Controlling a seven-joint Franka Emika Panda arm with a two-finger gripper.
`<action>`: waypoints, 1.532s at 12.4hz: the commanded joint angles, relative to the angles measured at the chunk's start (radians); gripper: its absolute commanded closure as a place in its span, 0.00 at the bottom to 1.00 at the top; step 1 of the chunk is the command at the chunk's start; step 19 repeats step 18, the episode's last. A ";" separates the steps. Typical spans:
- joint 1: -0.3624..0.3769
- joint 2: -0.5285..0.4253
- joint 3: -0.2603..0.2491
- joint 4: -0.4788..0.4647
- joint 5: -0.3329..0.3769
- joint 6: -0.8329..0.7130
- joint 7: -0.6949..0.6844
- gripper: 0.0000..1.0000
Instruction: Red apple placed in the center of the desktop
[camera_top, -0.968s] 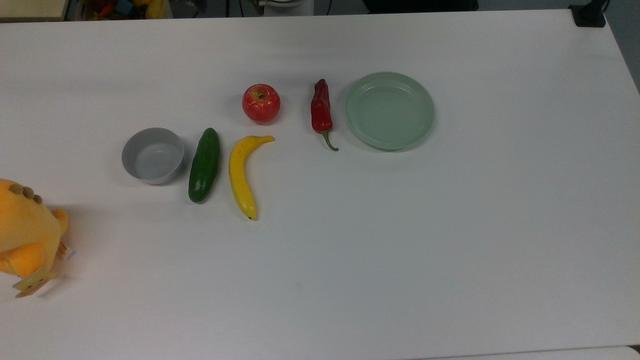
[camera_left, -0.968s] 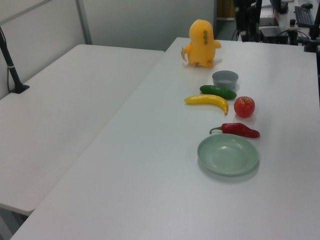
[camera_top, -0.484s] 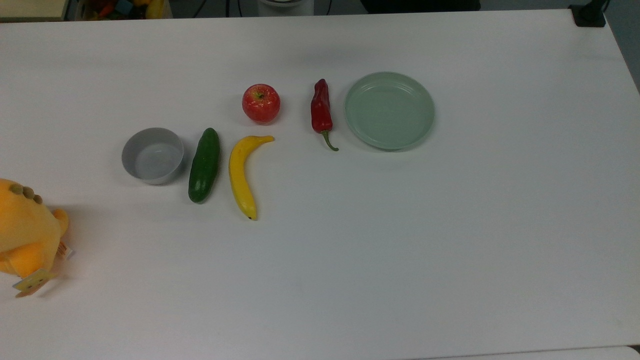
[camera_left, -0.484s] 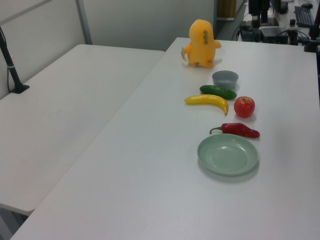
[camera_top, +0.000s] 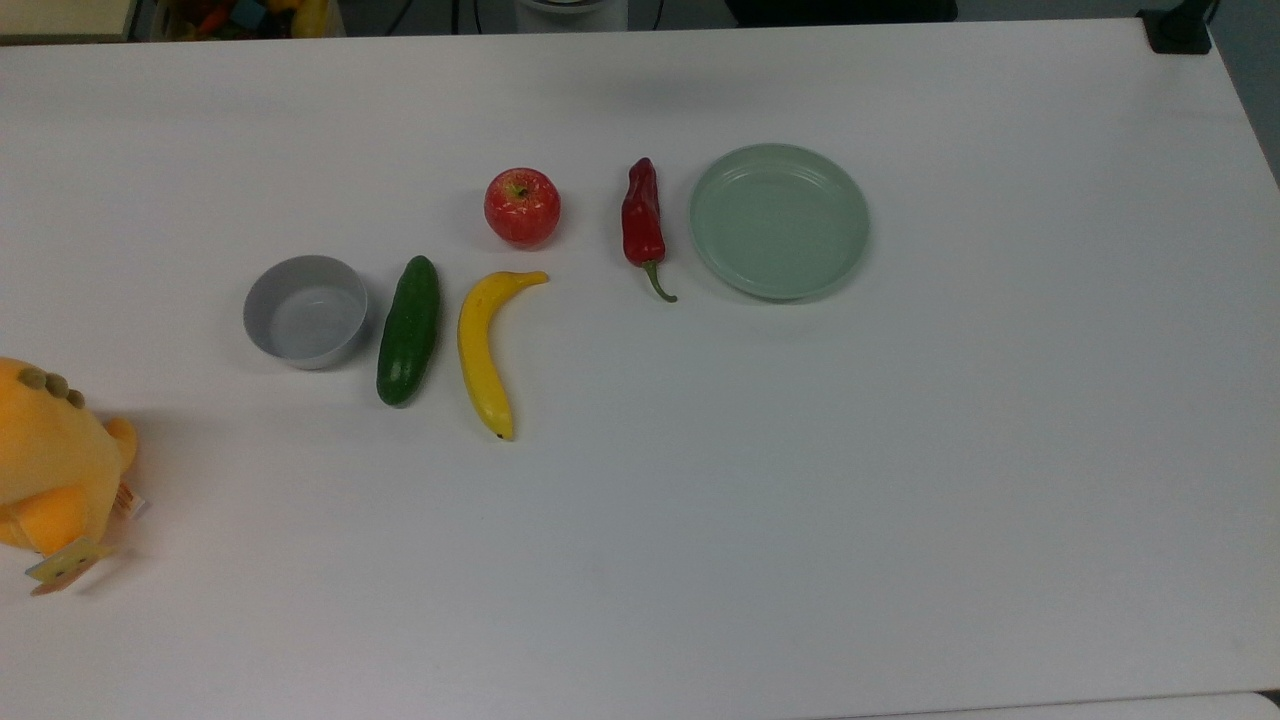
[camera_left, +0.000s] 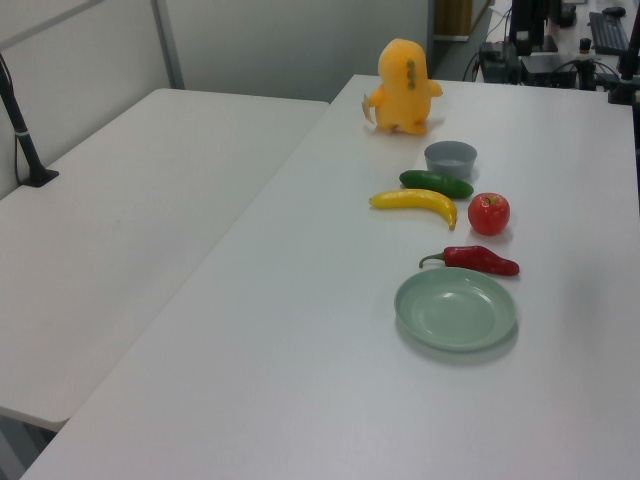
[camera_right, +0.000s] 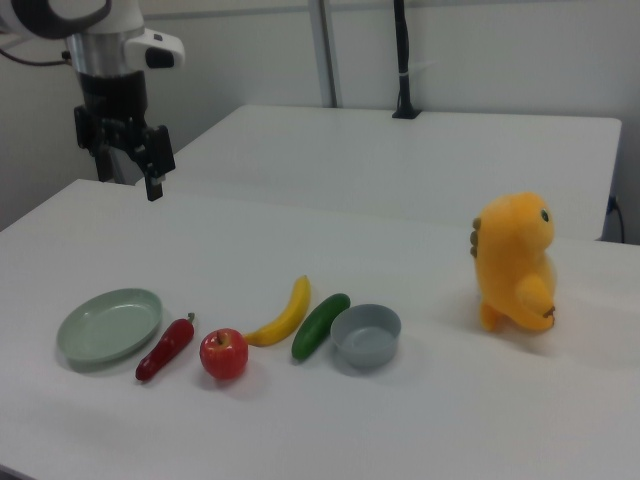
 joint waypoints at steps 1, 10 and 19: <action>0.045 -0.036 0.001 -0.123 -0.037 0.186 -0.013 0.00; 0.010 0.030 0.001 -0.110 -0.033 0.328 -0.134 0.00; 0.007 0.022 0.001 -0.112 -0.033 0.326 -0.133 0.00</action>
